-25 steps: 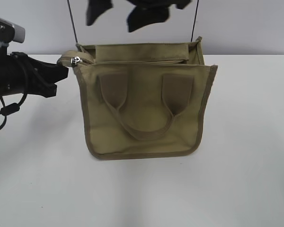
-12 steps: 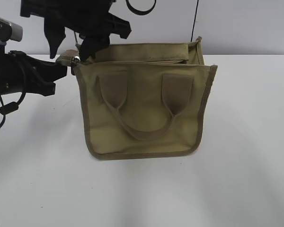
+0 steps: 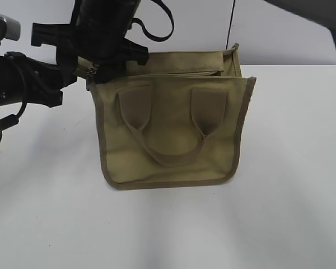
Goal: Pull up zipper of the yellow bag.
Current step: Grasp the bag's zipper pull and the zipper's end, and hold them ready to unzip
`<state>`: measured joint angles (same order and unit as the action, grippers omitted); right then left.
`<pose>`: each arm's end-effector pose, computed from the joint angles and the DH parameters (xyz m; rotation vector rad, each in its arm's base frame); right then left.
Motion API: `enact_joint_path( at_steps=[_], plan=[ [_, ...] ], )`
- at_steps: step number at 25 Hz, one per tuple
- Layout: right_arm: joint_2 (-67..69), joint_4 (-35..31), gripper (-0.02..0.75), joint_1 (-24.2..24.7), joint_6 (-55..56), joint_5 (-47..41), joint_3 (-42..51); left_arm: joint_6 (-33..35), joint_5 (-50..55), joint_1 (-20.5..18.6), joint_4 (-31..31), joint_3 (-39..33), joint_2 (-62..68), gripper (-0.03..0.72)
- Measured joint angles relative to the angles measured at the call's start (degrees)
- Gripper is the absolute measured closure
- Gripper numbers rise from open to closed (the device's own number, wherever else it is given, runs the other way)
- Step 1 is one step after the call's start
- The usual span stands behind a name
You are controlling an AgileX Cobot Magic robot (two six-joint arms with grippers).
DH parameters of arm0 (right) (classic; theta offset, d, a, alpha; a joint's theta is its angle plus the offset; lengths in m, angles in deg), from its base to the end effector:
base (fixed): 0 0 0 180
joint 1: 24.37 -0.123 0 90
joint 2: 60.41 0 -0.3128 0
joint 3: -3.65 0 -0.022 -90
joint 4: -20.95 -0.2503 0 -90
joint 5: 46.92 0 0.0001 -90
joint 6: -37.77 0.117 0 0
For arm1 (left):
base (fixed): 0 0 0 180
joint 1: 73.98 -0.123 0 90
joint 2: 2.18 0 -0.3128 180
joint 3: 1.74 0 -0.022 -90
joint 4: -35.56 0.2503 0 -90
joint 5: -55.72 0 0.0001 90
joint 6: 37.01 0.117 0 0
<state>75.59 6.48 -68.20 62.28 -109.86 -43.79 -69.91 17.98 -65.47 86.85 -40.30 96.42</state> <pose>0.3645 0.3861 0.2690 -0.3881 2.7629 0.6925 0.3170 -0.1039 0.2262 0.6559 1.8055 -0.4448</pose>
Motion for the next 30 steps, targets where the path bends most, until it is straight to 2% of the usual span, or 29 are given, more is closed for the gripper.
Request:
enact_joint_path(
  at_steps=[3,10,24,27,30],
  plan=[
    [0.11,0.54,0.364,0.18,0.69,0.2,0.0,0.0,0.0,0.0,0.0,0.0,0.0,0.683],
    [0.74,3.35,0.456,0.25,4.12,0.2,0.0,0.0,-0.23,0.0,0.0,0.0,-0.23,0.683],
    [2.38,1.66,0.475,0.25,6.12,0.6,-0.18,-0.18,-1.21,0.0,0.21,0.0,-1.28,0.683],
    [2.44,2.35,0.538,0.25,6.67,0.6,-0.18,-0.24,-1.26,0.0,0.21,0.0,-1.28,0.683],
    [2.44,3.25,0.664,0.25,6.89,0.55,-0.18,-0.24,-1.26,0.0,0.21,0.0,-1.28,0.683]
  ],
)
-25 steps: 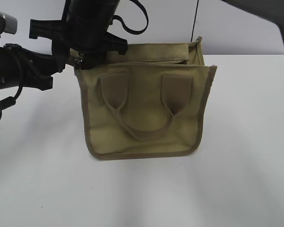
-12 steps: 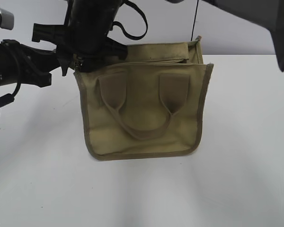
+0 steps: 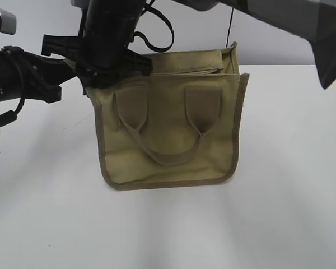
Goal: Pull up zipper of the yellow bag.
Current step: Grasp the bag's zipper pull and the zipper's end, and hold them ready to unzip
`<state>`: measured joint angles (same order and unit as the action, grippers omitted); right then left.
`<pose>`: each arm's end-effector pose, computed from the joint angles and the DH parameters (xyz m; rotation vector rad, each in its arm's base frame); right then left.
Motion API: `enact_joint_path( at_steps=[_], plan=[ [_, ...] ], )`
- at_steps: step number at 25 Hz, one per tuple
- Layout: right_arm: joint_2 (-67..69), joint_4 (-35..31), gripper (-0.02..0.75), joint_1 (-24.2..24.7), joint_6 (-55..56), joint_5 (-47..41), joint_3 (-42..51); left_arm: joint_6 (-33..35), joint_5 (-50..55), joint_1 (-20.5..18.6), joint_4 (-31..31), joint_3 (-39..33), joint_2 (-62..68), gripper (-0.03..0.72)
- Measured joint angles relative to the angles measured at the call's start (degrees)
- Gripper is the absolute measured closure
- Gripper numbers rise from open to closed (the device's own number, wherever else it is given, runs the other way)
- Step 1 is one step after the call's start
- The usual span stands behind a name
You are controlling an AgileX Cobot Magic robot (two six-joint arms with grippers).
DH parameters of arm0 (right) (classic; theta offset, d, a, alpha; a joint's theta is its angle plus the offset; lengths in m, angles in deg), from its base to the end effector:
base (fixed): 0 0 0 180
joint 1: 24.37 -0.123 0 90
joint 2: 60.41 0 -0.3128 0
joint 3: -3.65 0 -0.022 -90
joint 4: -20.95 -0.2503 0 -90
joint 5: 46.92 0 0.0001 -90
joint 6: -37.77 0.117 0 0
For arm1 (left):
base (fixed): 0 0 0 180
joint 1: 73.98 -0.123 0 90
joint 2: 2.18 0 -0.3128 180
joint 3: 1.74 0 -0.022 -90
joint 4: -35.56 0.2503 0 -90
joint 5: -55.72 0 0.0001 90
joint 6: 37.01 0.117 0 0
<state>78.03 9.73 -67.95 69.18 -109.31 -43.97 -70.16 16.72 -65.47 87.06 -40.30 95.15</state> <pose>0.3753 0.3850 0.2464 -0.2294 2.8121 0.6279 0.3140 -0.1052 0.2354 0.6590 1.7665 -0.4571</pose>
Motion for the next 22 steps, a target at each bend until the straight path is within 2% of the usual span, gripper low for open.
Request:
enact_joint_path(
  at_steps=[1,12,18,22],
  plan=[
    [0.0,0.05,0.684,0.0,-0.19,0.0,0.0,0.0,0.0,0.0,0.05,0.0,0.0,0.683],
    [-4.32,-1.89,0.684,0.6,-10.77,-5.62,0.0,-0.05,0.0,0.0,0.05,0.0,0.0,0.683],
    [-5.41,-13.52,0.687,4.93,-16.11,-6.68,0.0,-0.05,0.06,0.0,0.05,0.0,0.0,0.683],
    [-5.45,-19.63,0.753,7.93,-19.41,-6.94,0.0,-0.05,1.39,0.0,-0.01,0.0,0.0,0.683]
  ],
)
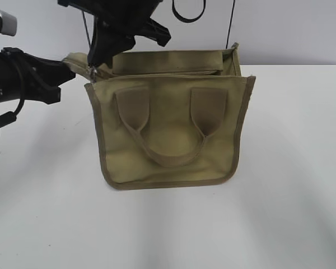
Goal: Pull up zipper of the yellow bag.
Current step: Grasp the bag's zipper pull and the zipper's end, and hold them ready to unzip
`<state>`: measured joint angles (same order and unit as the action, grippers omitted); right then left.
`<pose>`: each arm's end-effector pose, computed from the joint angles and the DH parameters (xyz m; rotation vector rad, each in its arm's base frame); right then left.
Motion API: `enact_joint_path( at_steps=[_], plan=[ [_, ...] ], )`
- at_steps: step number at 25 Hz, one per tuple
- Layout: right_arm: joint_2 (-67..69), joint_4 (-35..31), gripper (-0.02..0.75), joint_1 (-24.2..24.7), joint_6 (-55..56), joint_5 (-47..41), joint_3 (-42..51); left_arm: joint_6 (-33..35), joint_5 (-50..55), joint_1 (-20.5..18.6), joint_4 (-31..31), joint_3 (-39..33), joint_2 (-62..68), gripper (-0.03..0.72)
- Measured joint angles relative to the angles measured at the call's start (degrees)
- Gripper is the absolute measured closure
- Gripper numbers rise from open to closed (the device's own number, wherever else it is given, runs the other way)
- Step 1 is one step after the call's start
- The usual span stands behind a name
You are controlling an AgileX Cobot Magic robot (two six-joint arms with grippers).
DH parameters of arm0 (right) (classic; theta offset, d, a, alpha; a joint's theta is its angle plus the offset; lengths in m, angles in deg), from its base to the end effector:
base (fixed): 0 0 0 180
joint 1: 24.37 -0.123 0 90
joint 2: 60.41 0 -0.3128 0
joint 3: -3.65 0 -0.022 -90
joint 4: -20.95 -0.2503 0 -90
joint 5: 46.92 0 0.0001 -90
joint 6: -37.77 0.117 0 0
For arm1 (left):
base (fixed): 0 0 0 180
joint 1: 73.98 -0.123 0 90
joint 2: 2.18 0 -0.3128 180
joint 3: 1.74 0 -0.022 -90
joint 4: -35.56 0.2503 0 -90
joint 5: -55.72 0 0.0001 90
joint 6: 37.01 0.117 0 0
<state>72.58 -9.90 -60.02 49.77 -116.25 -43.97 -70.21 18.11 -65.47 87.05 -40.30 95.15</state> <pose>0.3814 0.3427 0.3036 -0.4660 2.7653 0.9718 0.3145 -0.1035 0.2332 0.6554 1.7876 -0.4403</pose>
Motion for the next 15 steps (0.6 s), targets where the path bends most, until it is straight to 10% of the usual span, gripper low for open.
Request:
enact_joint_path(
  at_steps=[9,15],
  plan=[
    [0.0,-2.16,0.733,2.62,-3.6,-0.15,0.0,-0.2,0.79,0.0,-0.14,0.0,0.0,0.683],
    [1.2,-1.24,0.376,-0.01,-6.44,-0.23,0.0,-0.32,0.35,0.0,-0.19,0.0,0.0,0.683]
  ],
)
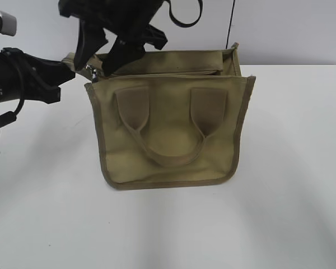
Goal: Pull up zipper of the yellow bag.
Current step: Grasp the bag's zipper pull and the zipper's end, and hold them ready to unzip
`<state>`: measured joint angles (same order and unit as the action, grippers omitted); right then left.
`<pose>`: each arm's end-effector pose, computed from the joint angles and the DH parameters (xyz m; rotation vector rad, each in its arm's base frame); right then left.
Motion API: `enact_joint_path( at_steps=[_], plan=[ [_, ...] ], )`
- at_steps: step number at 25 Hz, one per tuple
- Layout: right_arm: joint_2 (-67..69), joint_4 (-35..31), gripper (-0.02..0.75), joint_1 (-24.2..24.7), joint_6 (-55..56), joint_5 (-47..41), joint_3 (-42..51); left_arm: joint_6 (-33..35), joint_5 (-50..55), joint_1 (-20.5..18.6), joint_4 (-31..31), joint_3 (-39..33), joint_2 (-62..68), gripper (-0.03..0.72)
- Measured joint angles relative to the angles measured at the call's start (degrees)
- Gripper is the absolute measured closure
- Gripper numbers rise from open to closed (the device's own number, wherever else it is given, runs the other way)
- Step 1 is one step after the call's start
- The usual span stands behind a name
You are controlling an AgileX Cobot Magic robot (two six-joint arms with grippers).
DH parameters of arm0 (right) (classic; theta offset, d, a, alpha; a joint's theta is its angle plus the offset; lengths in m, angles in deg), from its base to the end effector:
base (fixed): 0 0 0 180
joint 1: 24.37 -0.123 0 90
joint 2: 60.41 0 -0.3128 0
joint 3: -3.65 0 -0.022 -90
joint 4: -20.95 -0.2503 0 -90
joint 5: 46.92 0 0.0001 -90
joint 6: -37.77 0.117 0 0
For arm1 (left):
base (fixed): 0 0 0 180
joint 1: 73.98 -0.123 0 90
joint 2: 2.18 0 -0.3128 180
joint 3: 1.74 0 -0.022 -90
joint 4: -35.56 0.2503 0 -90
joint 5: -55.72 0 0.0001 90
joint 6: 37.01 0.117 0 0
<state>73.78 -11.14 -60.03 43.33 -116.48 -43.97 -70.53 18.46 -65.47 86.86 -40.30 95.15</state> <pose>0.3827 0.3463 0.2939 -0.6087 2.7318 0.9689 0.3148 -0.1029 0.2327 0.6460 1.7952 -0.4402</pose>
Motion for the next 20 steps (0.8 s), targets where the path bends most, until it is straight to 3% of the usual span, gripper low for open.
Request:
enact_joint_path(
  at_steps=[2,9,20],
  plan=[
    [1.08,1.39,0.351,-1.61,-0.26,0.01,0.0,-0.05,-0.23,0.0,0.0,0.0,0.0,0.683],
    [2.69,10.06,0.372,-3.39,3.42,0.36,0.0,-1.19,-0.88,0.0,0.05,0.0,0.0,0.683],
    [4.45,11.11,0.372,-3.94,8.38,3.13,-0.17,-3.8,-4.39,0.0,0.95,0.0,0.0,0.683]
  ],
)
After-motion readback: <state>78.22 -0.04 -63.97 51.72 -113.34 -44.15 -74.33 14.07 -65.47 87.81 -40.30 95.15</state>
